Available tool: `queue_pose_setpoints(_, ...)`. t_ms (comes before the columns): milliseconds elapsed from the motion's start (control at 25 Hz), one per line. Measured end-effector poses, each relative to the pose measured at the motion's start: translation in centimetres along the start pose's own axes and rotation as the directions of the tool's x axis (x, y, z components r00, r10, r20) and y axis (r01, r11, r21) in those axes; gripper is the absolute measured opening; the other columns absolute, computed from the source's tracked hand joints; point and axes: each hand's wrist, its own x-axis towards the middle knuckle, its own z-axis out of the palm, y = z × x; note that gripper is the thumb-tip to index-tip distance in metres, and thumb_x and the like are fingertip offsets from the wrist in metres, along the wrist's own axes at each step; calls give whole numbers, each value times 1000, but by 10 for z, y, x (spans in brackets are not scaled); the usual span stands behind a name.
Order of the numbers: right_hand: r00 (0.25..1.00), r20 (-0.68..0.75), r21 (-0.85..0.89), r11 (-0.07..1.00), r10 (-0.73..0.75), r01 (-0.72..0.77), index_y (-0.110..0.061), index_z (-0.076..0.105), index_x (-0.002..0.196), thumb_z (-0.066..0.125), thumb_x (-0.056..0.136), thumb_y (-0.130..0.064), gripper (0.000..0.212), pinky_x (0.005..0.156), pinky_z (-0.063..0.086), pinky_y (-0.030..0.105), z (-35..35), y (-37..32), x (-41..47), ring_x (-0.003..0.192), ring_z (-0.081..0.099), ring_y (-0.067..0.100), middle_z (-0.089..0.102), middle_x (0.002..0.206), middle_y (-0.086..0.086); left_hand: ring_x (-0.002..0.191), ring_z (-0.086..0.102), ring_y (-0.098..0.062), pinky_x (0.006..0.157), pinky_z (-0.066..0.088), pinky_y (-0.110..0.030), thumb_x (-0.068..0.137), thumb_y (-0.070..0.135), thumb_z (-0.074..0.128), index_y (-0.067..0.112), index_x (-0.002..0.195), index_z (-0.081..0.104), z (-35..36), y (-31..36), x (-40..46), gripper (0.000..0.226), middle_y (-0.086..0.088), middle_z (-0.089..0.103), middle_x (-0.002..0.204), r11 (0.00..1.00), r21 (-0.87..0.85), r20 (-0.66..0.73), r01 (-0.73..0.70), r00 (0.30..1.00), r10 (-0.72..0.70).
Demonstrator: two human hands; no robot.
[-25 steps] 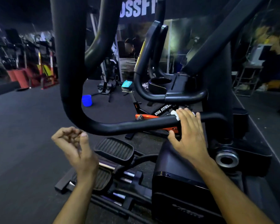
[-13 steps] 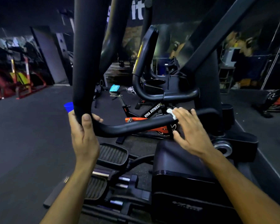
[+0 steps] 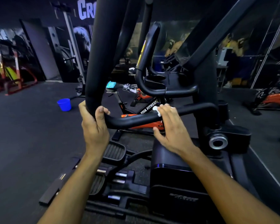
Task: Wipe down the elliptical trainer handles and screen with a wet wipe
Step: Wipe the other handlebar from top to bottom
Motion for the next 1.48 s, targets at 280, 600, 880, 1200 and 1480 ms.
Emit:
queue_pose_setpoints(280, 999, 31, 0, 999, 34, -34, -8, 37, 153, 54, 92, -43, 73, 127, 17, 46, 1, -10, 1, 152, 27, 24, 40, 156, 8, 88, 65, -8, 84, 49, -21, 108, 40, 41, 2, 127, 43, -3, 1, -2, 42, -1, 67, 92, 999, 6, 61, 40, 997, -40)
queue_pose_setpoints(600, 995, 100, -57, 998, 31, -26, -9, 41, 149, 51, 90, -54, 75, 126, 14, 50, 8, -37, 14, 148, 31, 26, 43, 151, 6, 90, 59, -6, 78, 48, -26, 103, 62, 35, 34, 110, 65, -23, -3, 10, 42, 14, 65, 97, 959, -226, -32, 174, 982, -185)
queue_pose_setpoints(880, 996, 19, 23, 996, 82, -83, -10, 53, 135, 57, 89, -48, 59, 121, 28, 39, 2, -49, 19, 129, 48, 27, 54, 134, 5, 79, 66, -15, 68, 59, -31, 105, 42, 36, 27, 105, 64, -34, -8, 4, 32, 8, 71, 90, 936, -235, -26, 262, 961, -276)
queue_pose_setpoints(1200, 989, 111, -108, 991, 93, -81, -12, 56, 131, 53, 78, -52, 66, 117, 32, 45, 3, -60, 35, 120, 53, 28, 61, 125, 3, 94, 70, -10, 77, 59, -27, 107, 38, 33, 4, 123, 59, -41, -3, 8, 46, -5, 72, 109, 946, -185, 9, 265, 963, -268)
queue_pose_setpoints(1480, 986, 152, -128, 991, 69, -49, -9, 35, 153, 51, 81, -48, 83, 126, 14, 49, 14, -84, 15, 151, 27, 27, 36, 158, 6, 104, 69, -5, 82, 58, -25, 109, 41, 33, 9, 129, 57, -45, -2, 7, 45, 15, 73, 111, 954, -168, 25, 249, 968, -249)
